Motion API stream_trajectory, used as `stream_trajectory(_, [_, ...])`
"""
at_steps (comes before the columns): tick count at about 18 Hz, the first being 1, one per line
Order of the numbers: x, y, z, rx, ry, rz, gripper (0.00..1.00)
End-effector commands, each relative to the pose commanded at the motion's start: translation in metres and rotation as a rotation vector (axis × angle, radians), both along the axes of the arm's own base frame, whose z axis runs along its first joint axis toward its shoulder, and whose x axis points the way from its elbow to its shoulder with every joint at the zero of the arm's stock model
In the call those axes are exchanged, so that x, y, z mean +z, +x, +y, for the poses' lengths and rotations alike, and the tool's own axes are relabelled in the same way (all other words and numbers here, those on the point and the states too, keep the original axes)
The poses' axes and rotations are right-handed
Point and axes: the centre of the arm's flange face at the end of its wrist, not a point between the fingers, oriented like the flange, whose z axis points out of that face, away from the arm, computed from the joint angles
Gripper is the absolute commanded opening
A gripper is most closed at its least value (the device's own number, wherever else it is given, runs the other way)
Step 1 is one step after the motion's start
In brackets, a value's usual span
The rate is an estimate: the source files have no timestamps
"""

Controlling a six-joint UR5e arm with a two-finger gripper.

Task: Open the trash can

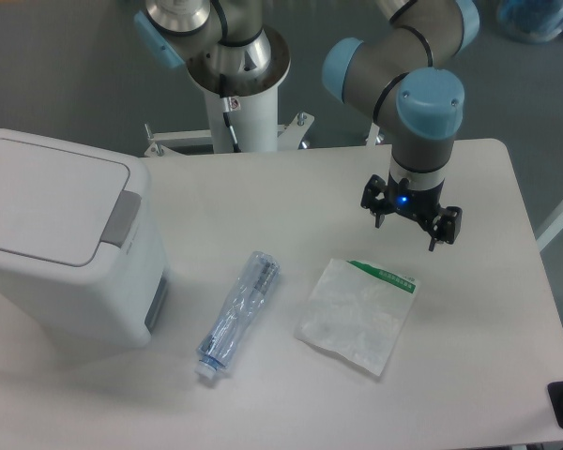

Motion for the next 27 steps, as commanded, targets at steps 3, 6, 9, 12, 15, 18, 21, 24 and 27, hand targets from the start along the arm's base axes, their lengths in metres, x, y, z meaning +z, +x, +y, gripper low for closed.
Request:
stream_trajectory(3, [0.0,0.0,0.0,-0.001,0.007,-0.003,1.0])
stream_trajectory(6, [0.007,-0.008,-0.009,0.016,0.079,-0.028,1.0])
stream_trajectory(9, [0.005,0.0,-0.008,0.036,0.109,-0.046,1.0])
stream_trajectory(12, [-0.005,0.006,-0.012,0.114,0.116,-0.075,1.0])
stream_trajectory(15, [0.0,0.019,0.0,0.188,0.203,-0.125,1.0])
stream_trajectory(18, [0.002,0.022,0.012,0.197,0.265,-0.162,1.0])
stream_trajectory(21, [0.022,0.036,0.029,0.187,0.33,-0.177,1.0])
stream_trajectory(24, [0.06,0.055,0.064,0.258,0.415,-0.208,1.0])
stream_trajectory(27, [0.078,0.085,0.098,0.249,0.406,-0.264,1.0])
